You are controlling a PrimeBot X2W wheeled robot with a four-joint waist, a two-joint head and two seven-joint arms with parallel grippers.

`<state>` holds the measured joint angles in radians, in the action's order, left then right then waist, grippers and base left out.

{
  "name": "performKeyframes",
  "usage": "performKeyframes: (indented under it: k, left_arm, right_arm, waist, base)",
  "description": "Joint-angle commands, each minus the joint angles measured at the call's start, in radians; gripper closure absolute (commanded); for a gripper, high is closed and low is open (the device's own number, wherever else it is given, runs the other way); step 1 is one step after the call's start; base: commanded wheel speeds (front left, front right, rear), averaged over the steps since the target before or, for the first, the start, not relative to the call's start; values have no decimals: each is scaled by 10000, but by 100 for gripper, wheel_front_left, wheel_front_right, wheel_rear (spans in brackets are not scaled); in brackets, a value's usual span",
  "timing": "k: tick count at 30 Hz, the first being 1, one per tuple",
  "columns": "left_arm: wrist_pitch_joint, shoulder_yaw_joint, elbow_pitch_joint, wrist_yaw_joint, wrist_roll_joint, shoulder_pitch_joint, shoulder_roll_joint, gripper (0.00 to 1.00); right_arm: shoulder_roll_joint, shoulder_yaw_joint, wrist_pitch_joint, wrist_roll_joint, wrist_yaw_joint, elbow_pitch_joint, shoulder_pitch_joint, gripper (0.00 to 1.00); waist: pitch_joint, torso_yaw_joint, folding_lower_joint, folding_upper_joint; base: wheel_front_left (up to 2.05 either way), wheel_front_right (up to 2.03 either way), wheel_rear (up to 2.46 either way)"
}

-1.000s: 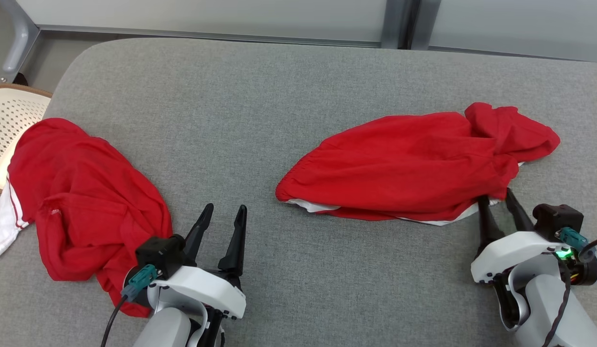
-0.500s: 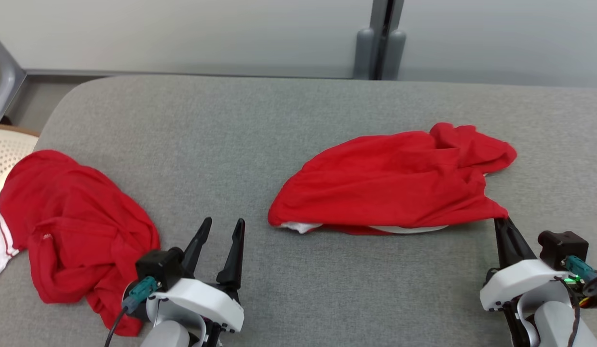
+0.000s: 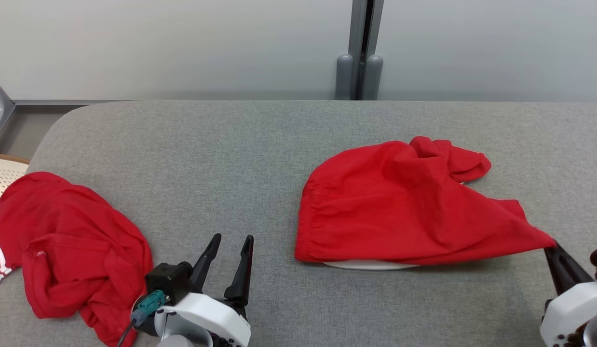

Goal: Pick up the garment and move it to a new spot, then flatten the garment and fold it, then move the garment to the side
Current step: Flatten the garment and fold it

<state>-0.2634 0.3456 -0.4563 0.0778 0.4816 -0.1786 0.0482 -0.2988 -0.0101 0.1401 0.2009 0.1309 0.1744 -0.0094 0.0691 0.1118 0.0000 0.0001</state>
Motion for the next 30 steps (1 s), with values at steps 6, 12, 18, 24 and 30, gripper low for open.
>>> performKeyframes:
  k: [6, 12, 18, 24, 30]
  left_arm:
    - [-19, 142, 6, -4, 12, -224, 37, 0]
    - [-19, 497, 70, -71, 179, -645, 40, 0]
    - [-19, 817, 85, -166, 366, -865, 40, 0]
    - [-19, 975, 156, -226, 483, -1024, 35, 0]
    - [-19, 953, 162, -283, 455, -1033, 35, 0]
  right_arm:
    - [-620, 44, 1536, 569, -9, -1388, -437, 100]
    - [-975, 259, 2418, 913, -9, -388, -1988, 100]
    - [-1338, 457, 2868, 999, -9, 1518, -3567, 100]
    - [-1650, 432, 2699, 716, -9, 3688, -4690, 100]
    - [-1363, 257, 2021, 586, -9, 5233, -5294, 0]
  waist:
    - [328, 251, 0, -1]
    - [889, 793, 0, -1]
    - [1331, 1341, 0, -1]
    - [1615, 1631, 0, -1]
    - [1646, 1540, 0, -1]
  base:
    - [0, 0, 0]
    - [0, 0, 0]
    - [0, 0, 0]
    - [0, 0, 0]
    - [0, 0, 0]
